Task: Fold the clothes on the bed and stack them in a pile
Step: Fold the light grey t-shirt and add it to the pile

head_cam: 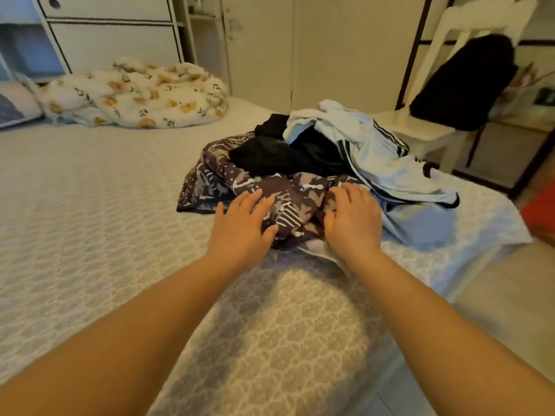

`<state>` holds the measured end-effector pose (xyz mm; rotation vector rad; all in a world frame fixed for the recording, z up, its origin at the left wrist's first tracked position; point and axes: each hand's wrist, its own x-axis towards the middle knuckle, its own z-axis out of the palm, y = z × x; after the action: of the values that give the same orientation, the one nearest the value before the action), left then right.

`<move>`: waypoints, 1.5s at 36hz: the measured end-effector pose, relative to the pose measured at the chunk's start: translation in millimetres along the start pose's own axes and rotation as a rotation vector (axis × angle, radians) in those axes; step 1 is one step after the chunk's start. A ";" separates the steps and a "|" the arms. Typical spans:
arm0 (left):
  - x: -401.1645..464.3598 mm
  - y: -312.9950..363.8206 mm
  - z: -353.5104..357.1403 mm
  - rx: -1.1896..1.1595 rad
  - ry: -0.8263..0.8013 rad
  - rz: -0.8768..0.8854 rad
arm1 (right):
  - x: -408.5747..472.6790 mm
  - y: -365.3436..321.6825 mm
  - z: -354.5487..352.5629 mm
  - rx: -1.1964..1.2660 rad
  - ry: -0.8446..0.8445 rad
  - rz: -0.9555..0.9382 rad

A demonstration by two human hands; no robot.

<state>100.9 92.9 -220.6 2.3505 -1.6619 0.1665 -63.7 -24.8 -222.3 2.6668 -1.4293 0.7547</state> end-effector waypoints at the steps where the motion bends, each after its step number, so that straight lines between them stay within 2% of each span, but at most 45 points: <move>1: 12.2 9.0 1.5 0.012 0.025 0.022 | 8.9 10.3 2.3 0.000 0.014 0.017; 5: 51.7 38.6 6.9 0.045 0.050 0.113 | 39.5 41.5 11.4 0.011 0.079 0.079; 10: 85.8 49.1 15.7 0.092 0.041 0.130 | 72.7 63.6 18.1 0.028 0.094 0.117; 14: 109.1 52.3 15.8 0.044 0.029 0.071 | 93.8 82.8 19.4 -0.119 0.171 0.197; 17: 117.5 55.8 15.0 0.059 0.021 0.102 | 104.7 89.0 19.4 -0.206 0.167 0.161; 20: 122.5 59.4 8.7 0.004 0.100 0.167 | 112.7 86.3 11.6 -0.034 0.159 0.091; 23: 124.1 68.1 -4.9 -0.141 0.249 0.267 | 116.8 79.0 -5.2 0.251 0.028 0.035; 27: 125.5 85.6 -27.2 -0.172 0.247 0.358 | 114.8 56.8 -43.7 0.499 -0.076 -0.099; 30: 122.7 91.1 -59.2 -0.297 0.291 0.262 | 109.8 30.9 -80.9 0.679 -0.025 -0.199; 34: 106.8 79.3 -111.5 -0.359 0.314 0.230 | 100.2 2.0 -126.1 0.679 0.153 -0.295; 39: 71.7 54.1 -183.7 -0.262 0.404 0.186 | 89.2 -34.5 -175.4 0.371 0.070 -0.364; 49: -44.6 -36.3 -342.5 0.174 0.716 0.096 | 63.1 -155.6 -272.6 0.257 0.139 -0.356; 54: -112.4 -89.3 -411.9 0.515 0.582 -0.077 | 41.8 -232.8 -305.8 0.205 0.185 -0.462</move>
<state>168.9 335.7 135.3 2.3472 -1.3371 1.2584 16.1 151.6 112.4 2.8134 -0.6853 1.1009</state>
